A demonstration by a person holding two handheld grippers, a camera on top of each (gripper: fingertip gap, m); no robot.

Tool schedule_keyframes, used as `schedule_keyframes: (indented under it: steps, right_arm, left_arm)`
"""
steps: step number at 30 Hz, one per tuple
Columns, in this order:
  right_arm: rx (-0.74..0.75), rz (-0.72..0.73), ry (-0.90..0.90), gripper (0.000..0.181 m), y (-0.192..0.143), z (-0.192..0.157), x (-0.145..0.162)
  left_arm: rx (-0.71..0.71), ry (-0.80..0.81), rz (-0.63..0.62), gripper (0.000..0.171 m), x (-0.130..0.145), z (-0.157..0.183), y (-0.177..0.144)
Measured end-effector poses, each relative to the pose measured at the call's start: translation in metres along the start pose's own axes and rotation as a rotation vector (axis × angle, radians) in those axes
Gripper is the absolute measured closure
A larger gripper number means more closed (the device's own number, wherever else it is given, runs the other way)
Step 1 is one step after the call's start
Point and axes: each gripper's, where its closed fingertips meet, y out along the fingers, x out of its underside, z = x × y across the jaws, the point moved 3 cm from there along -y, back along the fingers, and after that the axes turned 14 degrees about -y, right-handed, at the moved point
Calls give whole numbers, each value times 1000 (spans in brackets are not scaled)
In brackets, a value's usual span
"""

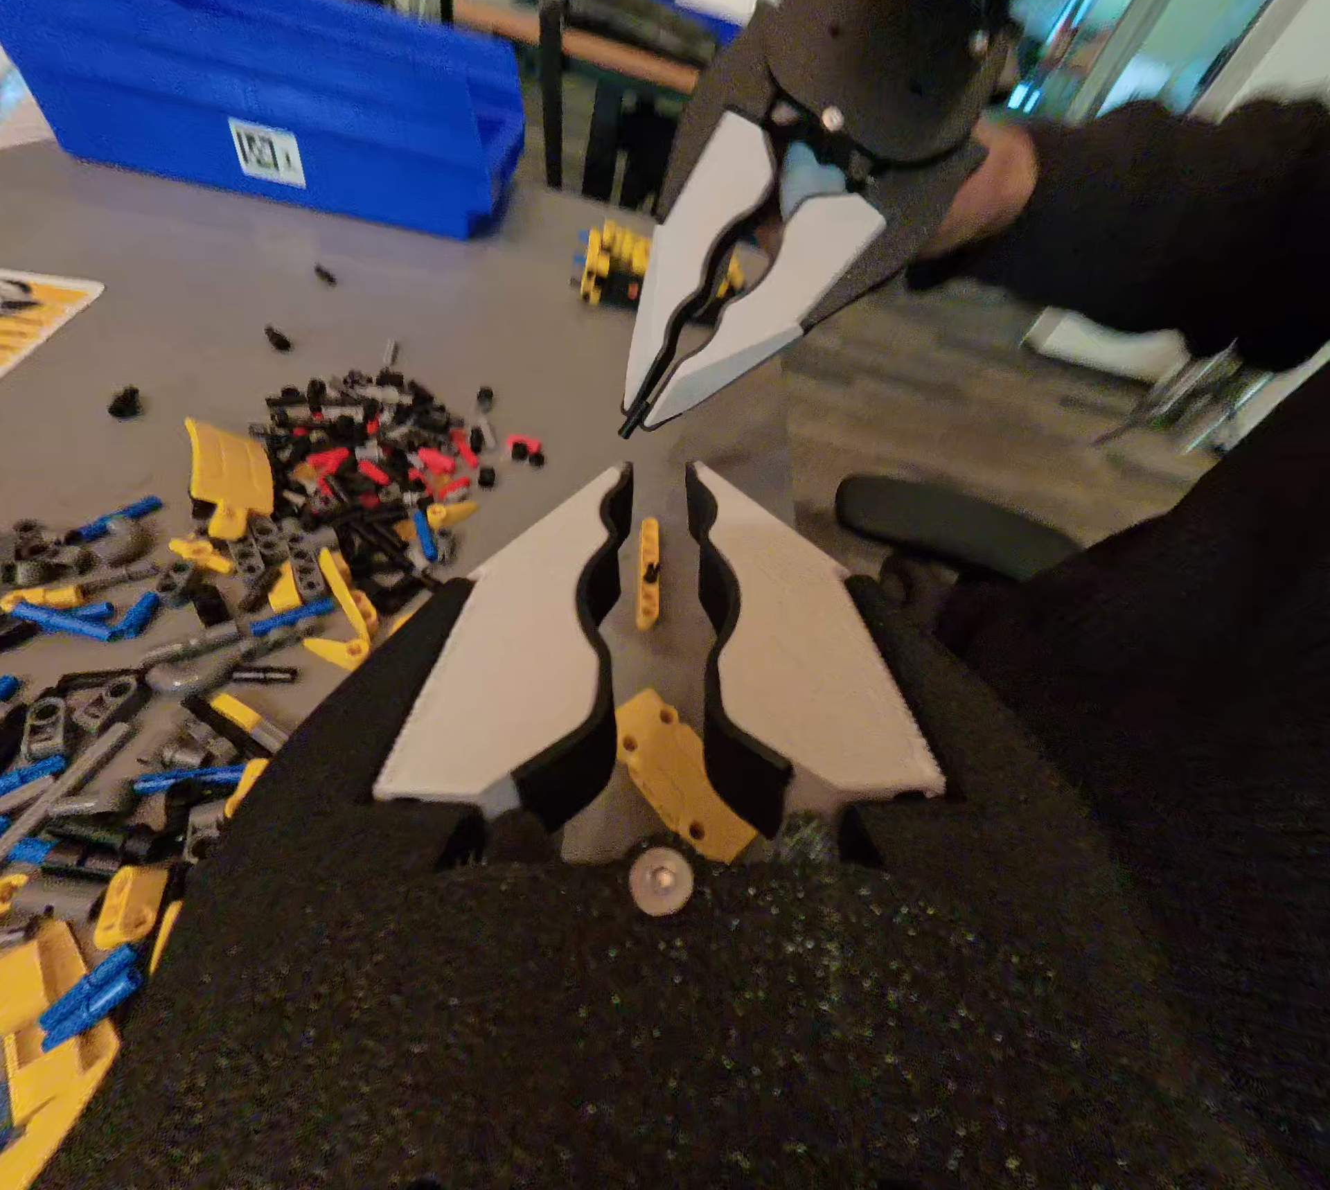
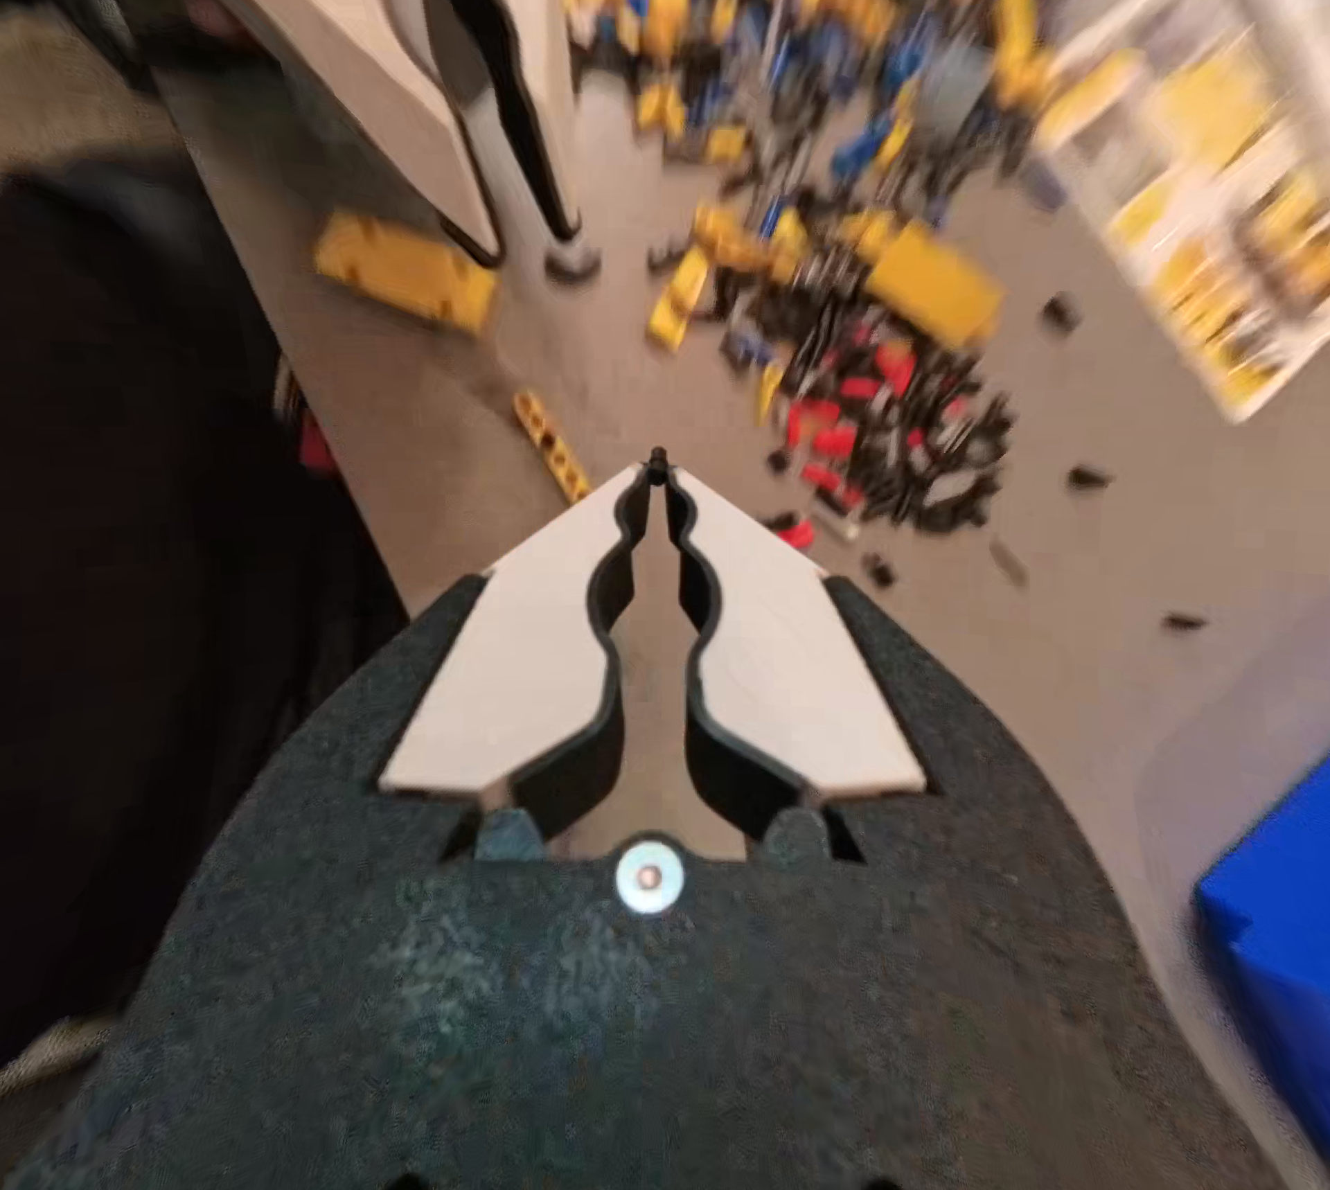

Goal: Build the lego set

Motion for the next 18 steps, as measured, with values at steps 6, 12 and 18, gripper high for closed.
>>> schedule_keyframes:
  steps: [6, 12, 18]
  right_arm:
    - [-210, -182, -113, 178, 27, -19, 13]
    - [-322, -235, -186, 178, 36, -25, 8]
    - [-329, -268, -200, 178, 38, -27, 9]
  left_arm:
    - [-123, 50, -294, 141, 39, -6, 25]
    - [-244, 113, -407, 141, 54, -16, 32]
    - [-271, 87, -459, 141, 60, -22, 35]
